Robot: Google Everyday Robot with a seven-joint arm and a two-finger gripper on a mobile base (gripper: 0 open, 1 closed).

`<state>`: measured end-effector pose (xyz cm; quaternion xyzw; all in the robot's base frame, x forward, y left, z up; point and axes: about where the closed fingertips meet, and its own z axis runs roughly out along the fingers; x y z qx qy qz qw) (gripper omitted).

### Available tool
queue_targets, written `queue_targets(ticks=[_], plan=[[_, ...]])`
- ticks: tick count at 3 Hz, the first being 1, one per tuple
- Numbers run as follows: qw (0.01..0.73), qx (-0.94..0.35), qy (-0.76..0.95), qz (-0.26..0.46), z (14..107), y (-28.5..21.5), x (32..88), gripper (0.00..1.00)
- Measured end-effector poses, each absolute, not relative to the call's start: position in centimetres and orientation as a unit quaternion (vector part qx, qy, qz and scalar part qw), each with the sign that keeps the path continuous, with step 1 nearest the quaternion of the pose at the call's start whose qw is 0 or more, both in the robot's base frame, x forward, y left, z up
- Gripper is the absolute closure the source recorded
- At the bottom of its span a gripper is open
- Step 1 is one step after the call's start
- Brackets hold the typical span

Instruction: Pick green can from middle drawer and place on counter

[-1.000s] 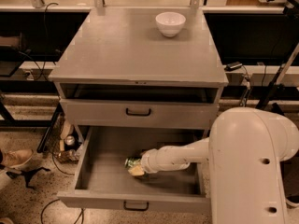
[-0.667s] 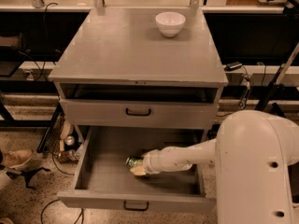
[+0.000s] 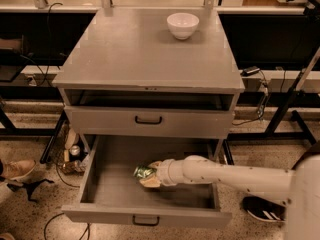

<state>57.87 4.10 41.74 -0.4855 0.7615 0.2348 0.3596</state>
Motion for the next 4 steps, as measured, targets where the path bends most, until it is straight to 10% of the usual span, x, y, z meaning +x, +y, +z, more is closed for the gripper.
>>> queue_targets(ticks=[4], plan=[[0.532,-0.496,0.637,0.257,65.2,-10.9,54.8,1.0]])
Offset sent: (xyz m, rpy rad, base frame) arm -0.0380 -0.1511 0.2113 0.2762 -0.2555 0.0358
